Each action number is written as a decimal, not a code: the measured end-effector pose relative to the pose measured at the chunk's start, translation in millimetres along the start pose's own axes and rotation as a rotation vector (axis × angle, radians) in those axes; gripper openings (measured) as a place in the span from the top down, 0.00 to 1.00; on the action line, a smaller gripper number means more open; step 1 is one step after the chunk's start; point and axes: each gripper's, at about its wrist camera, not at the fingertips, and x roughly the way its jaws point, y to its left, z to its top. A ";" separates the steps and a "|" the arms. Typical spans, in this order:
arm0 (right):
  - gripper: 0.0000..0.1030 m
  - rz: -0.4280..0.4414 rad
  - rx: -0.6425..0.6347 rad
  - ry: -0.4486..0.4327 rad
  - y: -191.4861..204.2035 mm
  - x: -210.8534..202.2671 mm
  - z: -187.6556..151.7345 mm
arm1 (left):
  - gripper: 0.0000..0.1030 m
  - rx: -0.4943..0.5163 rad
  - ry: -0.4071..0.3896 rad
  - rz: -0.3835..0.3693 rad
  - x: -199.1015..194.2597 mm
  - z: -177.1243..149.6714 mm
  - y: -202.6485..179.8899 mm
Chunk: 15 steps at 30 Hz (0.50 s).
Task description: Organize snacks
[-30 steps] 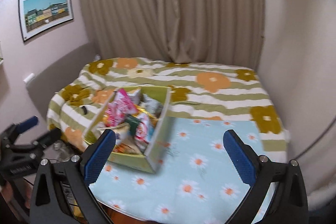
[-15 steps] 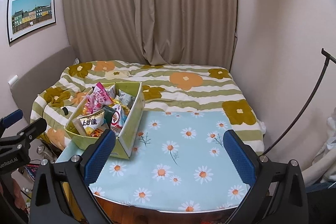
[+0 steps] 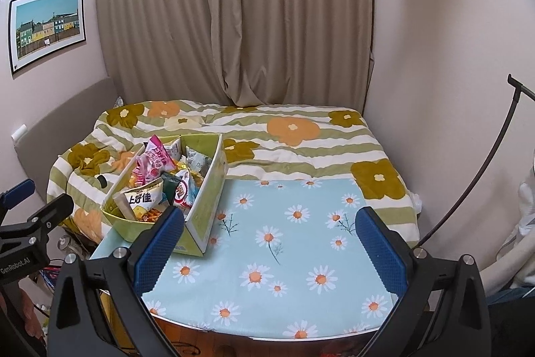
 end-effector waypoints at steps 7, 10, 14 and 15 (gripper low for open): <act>0.01 -0.012 0.007 0.001 1.5 0.9 2.0 | 0.01 0.007 -0.001 -0.006 2.0 0.3 -1.2; 0.01 -0.016 0.012 0.002 1.6 0.6 1.8 | 0.01 0.008 -0.002 -0.006 3.0 1.0 -2.1; 0.01 -0.023 0.016 0.004 1.9 1.0 3.0 | 0.01 0.008 0.001 -0.010 4.7 1.8 -2.5; 0.01 -0.023 0.016 0.005 2.1 1.2 3.3 | 0.01 0.008 0.001 -0.010 4.5 2.6 -1.9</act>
